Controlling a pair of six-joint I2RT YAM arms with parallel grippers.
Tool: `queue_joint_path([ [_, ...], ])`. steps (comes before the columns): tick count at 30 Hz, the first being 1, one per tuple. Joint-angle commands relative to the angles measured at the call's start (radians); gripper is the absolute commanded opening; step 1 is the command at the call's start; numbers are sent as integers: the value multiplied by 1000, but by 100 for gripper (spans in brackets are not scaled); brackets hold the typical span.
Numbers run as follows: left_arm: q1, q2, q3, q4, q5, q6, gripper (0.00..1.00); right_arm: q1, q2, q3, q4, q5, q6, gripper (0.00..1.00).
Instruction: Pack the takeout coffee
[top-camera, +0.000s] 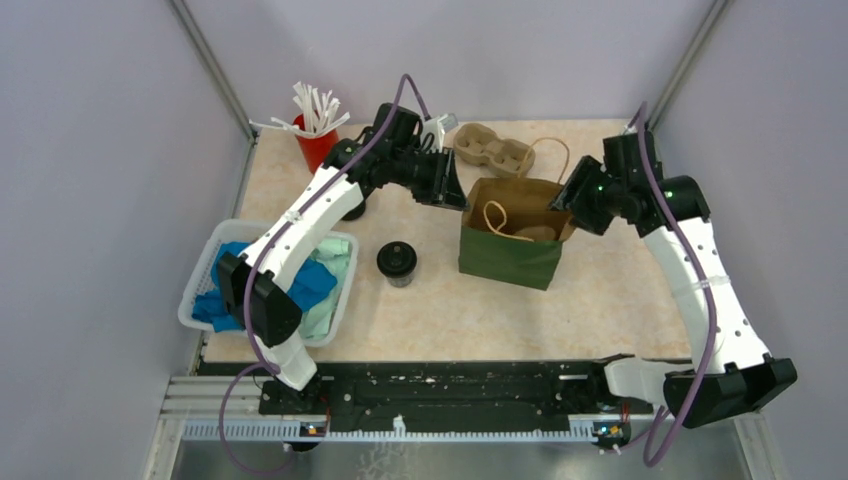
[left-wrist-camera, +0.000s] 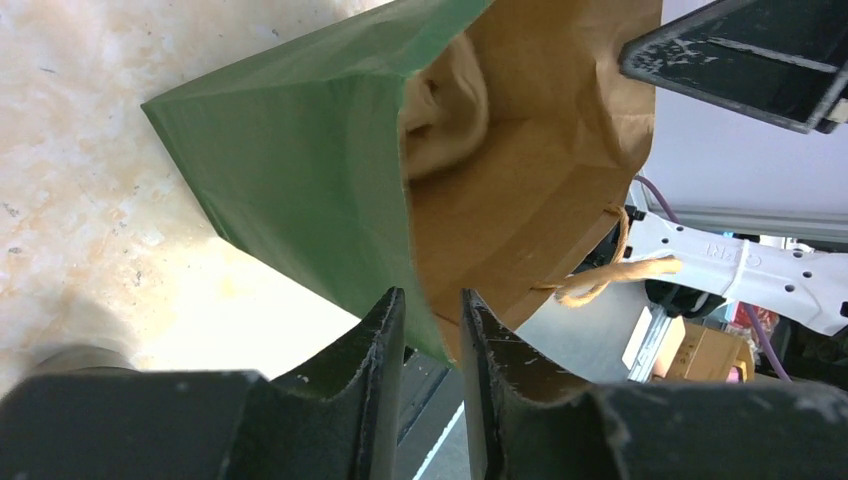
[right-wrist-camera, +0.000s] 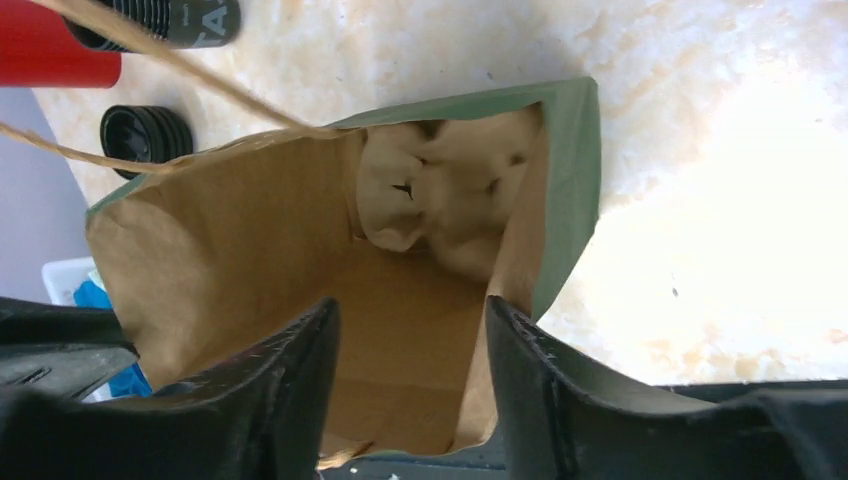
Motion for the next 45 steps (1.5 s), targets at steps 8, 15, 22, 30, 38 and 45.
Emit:
queue_joint_path([
  [8, 17, 2, 41, 16, 5, 11, 53, 5, -36, 234, -189, 119, -214, 67],
  [15, 17, 46, 86, 15, 1, -5, 60, 5, 36, 277, -236, 248, -249, 76],
  [22, 3, 122, 153, -20, -51, -13, 52, 10, 107, 218, -239, 297, -205, 74],
  [30, -51, 205, 278, -145, -262, 52, 36, 83, 142, 129, -181, 378, -213, 33],
  [38, -70, 211, 409, -200, -354, 94, 0, 145, 177, 276, -263, 392, -251, 0],
  [45, -70, 155, 459, -187, -321, 108, 0, 150, 170, 431, -333, 317, -257, 0],
])
